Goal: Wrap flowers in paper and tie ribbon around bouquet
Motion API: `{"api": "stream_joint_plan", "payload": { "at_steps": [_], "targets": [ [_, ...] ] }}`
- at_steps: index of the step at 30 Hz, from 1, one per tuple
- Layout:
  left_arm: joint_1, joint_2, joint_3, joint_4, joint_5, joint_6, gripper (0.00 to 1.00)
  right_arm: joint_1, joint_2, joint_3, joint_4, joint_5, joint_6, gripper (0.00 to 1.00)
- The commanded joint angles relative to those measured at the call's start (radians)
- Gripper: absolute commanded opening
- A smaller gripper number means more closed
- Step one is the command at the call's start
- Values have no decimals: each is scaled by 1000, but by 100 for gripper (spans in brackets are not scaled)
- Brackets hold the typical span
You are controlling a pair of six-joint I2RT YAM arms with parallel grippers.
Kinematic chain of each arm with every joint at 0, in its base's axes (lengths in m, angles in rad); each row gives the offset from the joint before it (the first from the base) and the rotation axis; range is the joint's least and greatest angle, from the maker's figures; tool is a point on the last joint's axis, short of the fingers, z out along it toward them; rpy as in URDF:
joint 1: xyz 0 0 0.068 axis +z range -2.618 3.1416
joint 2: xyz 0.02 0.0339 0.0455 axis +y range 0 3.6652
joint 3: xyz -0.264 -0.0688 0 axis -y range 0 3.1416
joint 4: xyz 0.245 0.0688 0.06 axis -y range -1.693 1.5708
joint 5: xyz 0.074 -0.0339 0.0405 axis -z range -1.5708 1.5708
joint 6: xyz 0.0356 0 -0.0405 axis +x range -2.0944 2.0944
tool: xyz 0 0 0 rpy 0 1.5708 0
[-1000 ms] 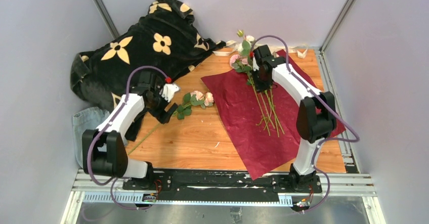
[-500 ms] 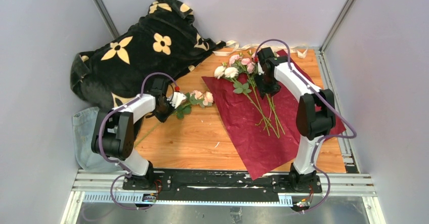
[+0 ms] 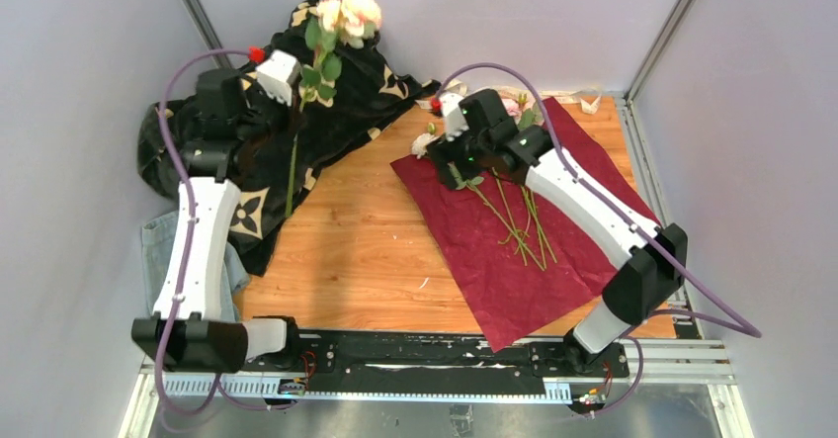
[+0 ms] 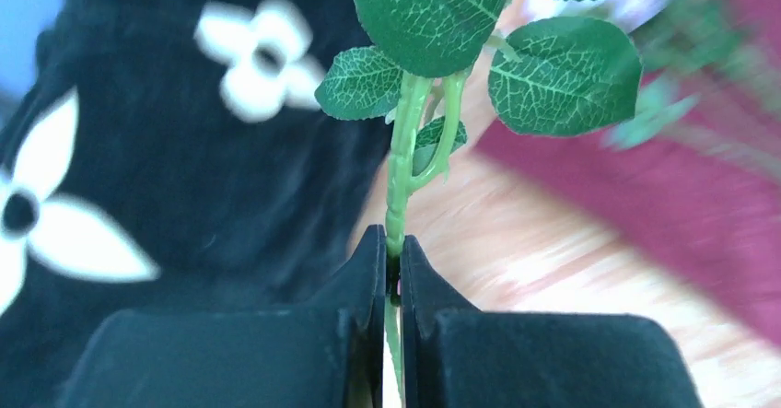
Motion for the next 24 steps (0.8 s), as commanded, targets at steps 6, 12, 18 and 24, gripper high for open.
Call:
{"api": "stream_joint_plan", "payload": {
  "at_steps": [6, 12, 18, 24],
  "targets": [
    [-88, 11, 40, 410, 589, -822, 0, 136, -58, -120, 1046, -639, 394, 84],
    [-133, 36, 47, 495, 573, -912, 0, 164, 82, -5, 1053, -599, 473, 81],
    [-144, 29, -16, 552, 579, -956, 0, 161, 149, 30, 1021, -564, 506, 56],
    [-146, 21, -69, 569, 573, -943, 0, 136, 135, 10, 945, -522, 495, 0]
  ]
}}
